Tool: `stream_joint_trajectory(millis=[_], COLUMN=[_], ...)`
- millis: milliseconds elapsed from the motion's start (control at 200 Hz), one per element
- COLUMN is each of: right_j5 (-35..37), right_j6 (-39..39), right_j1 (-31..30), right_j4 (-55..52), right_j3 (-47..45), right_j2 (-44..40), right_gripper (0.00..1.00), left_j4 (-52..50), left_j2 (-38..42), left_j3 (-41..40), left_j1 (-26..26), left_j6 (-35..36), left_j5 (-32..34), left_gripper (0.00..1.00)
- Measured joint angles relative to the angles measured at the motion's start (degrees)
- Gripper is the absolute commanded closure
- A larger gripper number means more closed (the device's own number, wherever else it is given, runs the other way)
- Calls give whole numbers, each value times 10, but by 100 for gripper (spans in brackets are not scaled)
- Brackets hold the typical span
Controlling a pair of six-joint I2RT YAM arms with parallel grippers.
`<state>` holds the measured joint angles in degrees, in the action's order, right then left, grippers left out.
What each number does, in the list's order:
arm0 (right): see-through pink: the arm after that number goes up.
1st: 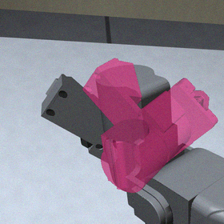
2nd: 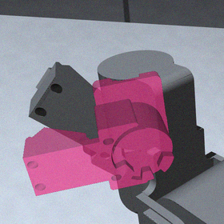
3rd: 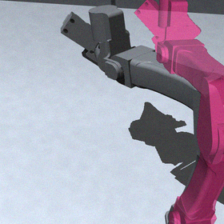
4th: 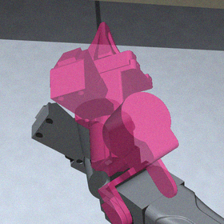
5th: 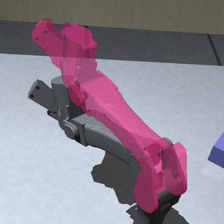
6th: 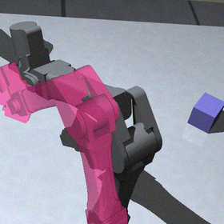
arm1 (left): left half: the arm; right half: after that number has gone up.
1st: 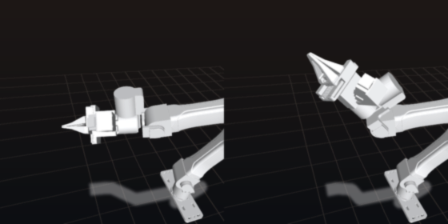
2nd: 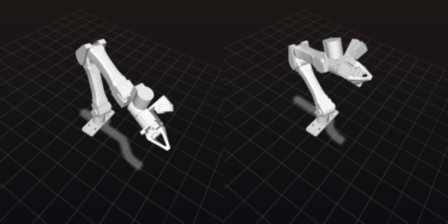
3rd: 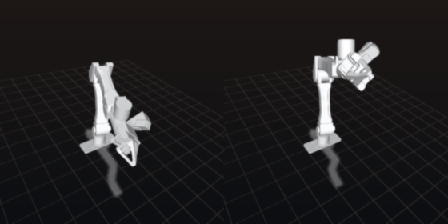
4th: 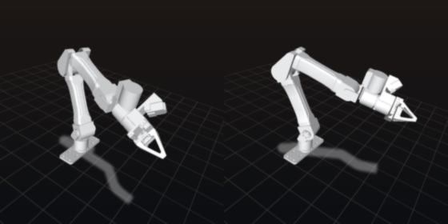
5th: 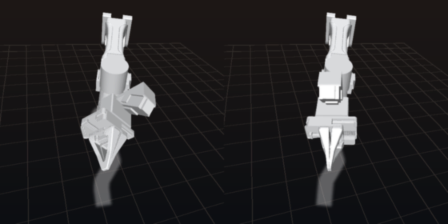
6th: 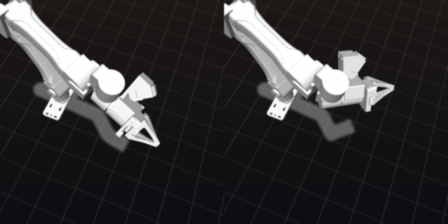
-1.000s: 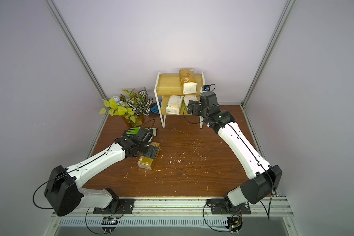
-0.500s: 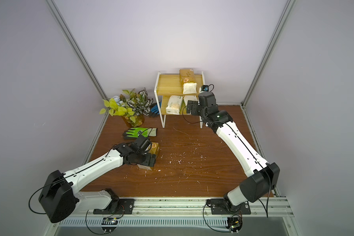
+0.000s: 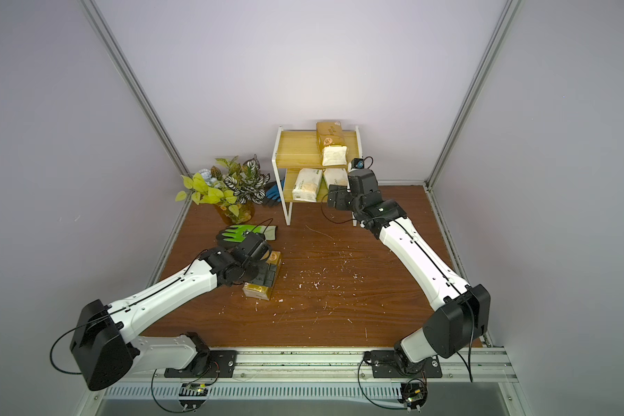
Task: Place the tissue boxes on the shelf by color
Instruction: Pick up the box of tissues from the center of the board.
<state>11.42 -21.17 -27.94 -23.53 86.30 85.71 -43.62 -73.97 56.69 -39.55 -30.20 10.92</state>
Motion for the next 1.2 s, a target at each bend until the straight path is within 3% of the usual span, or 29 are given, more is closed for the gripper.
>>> stream_joint_trajectory(millis=[1196], right_j5=[8], right_j6=[6], right_j1=[0], right_j4=[1], right_j3=[-17], right_j2=[-17], right_gripper=[0], left_j4=[7], left_j2=[-69], left_j3=[-71], left_j1=[-2], left_j6=[-23], left_j5=[-41], left_gripper=[0])
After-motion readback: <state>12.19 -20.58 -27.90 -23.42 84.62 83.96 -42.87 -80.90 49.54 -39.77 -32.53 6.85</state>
